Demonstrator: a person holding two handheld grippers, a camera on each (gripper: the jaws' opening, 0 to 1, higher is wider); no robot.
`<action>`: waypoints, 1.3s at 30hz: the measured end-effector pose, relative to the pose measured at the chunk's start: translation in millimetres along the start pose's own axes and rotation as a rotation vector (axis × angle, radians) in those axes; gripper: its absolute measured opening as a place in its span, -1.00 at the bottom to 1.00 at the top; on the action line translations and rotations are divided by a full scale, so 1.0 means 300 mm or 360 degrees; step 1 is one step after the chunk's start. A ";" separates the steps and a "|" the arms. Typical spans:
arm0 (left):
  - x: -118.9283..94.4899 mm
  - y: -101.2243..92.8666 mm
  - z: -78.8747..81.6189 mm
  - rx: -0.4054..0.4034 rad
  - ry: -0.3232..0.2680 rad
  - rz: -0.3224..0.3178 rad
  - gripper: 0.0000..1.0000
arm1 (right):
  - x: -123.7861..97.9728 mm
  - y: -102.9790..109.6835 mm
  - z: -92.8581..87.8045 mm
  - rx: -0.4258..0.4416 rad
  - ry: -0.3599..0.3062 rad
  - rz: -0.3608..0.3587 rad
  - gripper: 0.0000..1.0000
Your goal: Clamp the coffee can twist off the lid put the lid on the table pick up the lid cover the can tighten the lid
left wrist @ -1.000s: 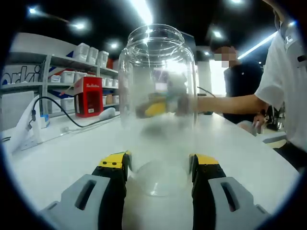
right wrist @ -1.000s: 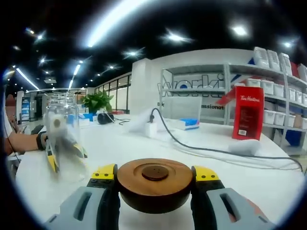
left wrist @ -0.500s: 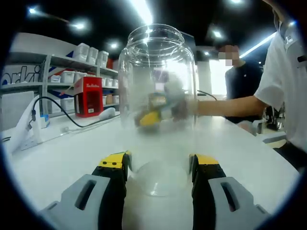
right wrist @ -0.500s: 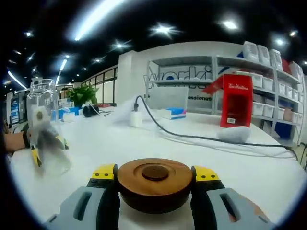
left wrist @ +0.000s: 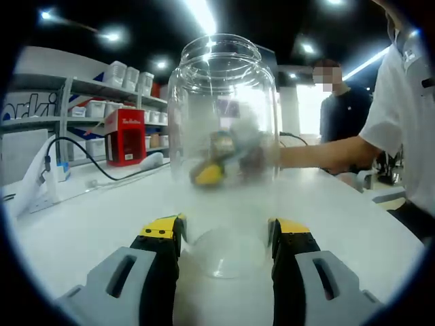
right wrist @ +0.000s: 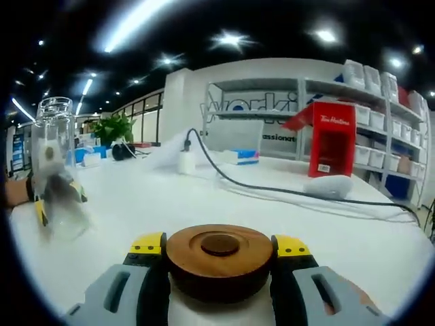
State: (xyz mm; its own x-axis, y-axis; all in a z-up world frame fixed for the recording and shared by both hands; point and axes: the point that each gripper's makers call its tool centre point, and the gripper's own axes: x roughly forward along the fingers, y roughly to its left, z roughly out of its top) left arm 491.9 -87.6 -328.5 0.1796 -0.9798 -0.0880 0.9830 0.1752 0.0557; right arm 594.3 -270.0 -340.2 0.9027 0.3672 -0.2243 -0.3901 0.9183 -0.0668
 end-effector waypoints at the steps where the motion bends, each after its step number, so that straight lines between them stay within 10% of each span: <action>1: 0.000 -0.001 0.000 0.0000 0.0000 0.0000 -0.11 | 0.002 -0.002 -0.001 0.0006 -0.0003 0.0001 0.09; 39: 0.000 0.015 -0.004 0.0001 0.0002 -0.0003 -0.11 | 0.016 -0.013 -0.052 0.0032 0.0036 -0.0055 0.09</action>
State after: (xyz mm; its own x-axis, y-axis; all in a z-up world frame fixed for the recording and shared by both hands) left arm 496.3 -86.8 -329.3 0.1777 -0.9800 -0.0897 0.9833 0.1732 0.0561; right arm 597.3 -274.0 -356.2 0.9112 0.3318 -0.2443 -0.3548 0.9333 -0.0556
